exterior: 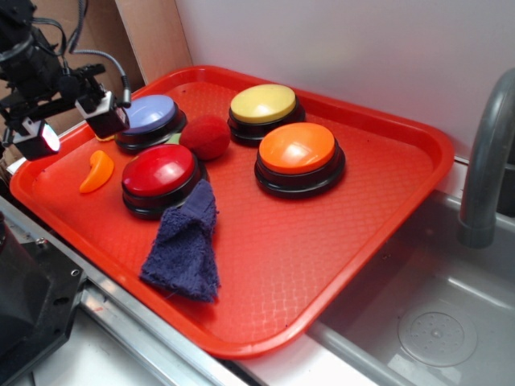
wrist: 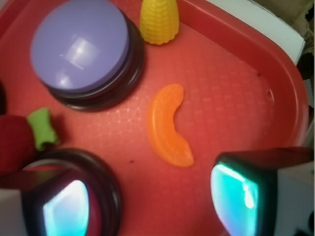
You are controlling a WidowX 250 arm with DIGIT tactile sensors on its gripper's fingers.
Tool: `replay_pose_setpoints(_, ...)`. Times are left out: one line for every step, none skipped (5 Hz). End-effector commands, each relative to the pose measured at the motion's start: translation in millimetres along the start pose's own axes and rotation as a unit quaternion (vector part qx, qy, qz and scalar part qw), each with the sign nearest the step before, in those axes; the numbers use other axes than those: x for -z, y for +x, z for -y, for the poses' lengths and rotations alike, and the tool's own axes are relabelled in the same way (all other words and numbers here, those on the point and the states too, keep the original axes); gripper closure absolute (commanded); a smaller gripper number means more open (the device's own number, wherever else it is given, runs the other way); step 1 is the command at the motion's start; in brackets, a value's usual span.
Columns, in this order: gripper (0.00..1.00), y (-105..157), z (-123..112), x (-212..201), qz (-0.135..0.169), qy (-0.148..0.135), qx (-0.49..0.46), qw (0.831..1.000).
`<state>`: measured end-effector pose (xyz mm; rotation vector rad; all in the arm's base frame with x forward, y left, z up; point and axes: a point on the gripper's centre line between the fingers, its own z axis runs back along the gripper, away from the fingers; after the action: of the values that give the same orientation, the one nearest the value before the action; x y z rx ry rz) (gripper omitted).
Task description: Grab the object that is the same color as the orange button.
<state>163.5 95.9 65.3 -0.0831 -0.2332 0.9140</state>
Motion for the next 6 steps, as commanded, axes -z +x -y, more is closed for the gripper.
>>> replay_pose_setpoints(0.00,12.8,-7.0,18.3,0.015,0.025,-0.017,0.999)
replay_pose_setpoints(0.00,15.1,-10.3,26.3,0.013,0.032,-0.022,0.999)
replay_pose_setpoints(0.00,14.9,-10.8,34.7,0.009,0.032,-0.020,0.999)
replay_pose_setpoints(0.00,16.0,-12.4,38.9,0.008,0.029,-0.022,0.999)
replay_pose_setpoints(0.00,17.0,-13.5,43.6,0.004,0.021,-0.024,0.999)
replay_pose_setpoints(0.00,16.8,-13.7,46.8,0.005,0.025,-0.023,0.999)
